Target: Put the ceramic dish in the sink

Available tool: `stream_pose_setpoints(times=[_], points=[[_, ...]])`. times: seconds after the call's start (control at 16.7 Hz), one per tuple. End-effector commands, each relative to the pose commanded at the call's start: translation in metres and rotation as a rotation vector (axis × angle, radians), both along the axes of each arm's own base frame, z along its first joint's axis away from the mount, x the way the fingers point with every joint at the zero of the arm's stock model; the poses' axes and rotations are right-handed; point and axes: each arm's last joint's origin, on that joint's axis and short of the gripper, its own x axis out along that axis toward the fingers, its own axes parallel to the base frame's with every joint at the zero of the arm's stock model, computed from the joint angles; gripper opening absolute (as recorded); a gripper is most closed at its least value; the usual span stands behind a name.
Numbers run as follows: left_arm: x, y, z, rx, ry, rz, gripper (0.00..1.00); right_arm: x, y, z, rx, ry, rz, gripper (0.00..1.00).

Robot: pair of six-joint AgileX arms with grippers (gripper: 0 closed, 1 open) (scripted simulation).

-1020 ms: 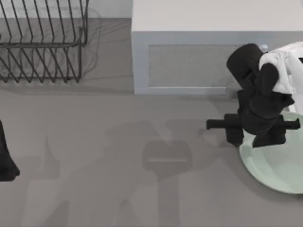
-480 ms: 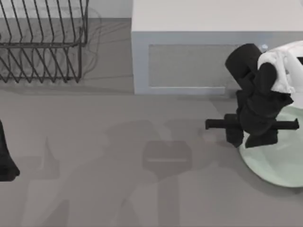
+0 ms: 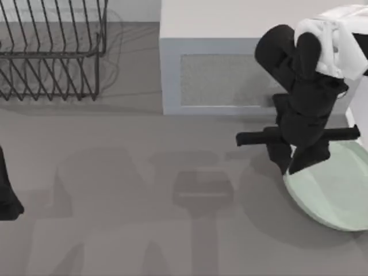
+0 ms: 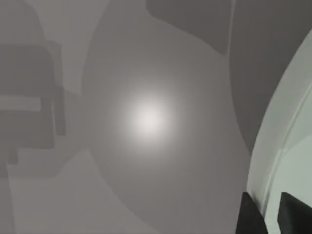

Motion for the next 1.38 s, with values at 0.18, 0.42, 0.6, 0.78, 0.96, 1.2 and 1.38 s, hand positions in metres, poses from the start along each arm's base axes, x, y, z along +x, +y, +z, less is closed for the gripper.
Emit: stream_pose_setpoints(times=[0.18, 0.42, 0.6, 0.78, 0.96, 1.2, 1.38], points=[[0.000, 0.000, 0.000, 0.000, 0.000, 0.000, 1.00, 0.003, 0.007, 0.048, 0.009, 0.001, 0.013, 0.00], [0.000, 0.000, 0.000, 0.000, 0.000, 0.000, 1.00, 0.008, 0.000, 0.115, 0.020, -0.045, -0.010, 0.00], [0.000, 0.000, 0.000, 0.000, 0.000, 0.000, 1.00, 0.009, -0.014, 0.155, 0.023, -0.091, -0.045, 0.00], [0.000, 0.000, 0.000, 0.000, 0.000, 0.000, 1.00, 0.007, -0.026, 0.182, 0.023, -0.127, -0.073, 0.00], [0.000, 0.000, 0.000, 0.000, 0.000, 0.000, 1.00, 0.006, -0.031, 0.189, 0.022, -0.139, -0.083, 0.00], [0.000, 0.000, 0.000, 0.000, 0.000, 0.000, 1.00, 0.005, -0.030, 0.190, 0.024, -0.141, -0.080, 0.00], [0.000, 0.000, 0.000, 0.000, 0.000, 0.000, 1.00, 0.010, -0.049, 0.198, 0.006, -0.149, -0.125, 0.00]])
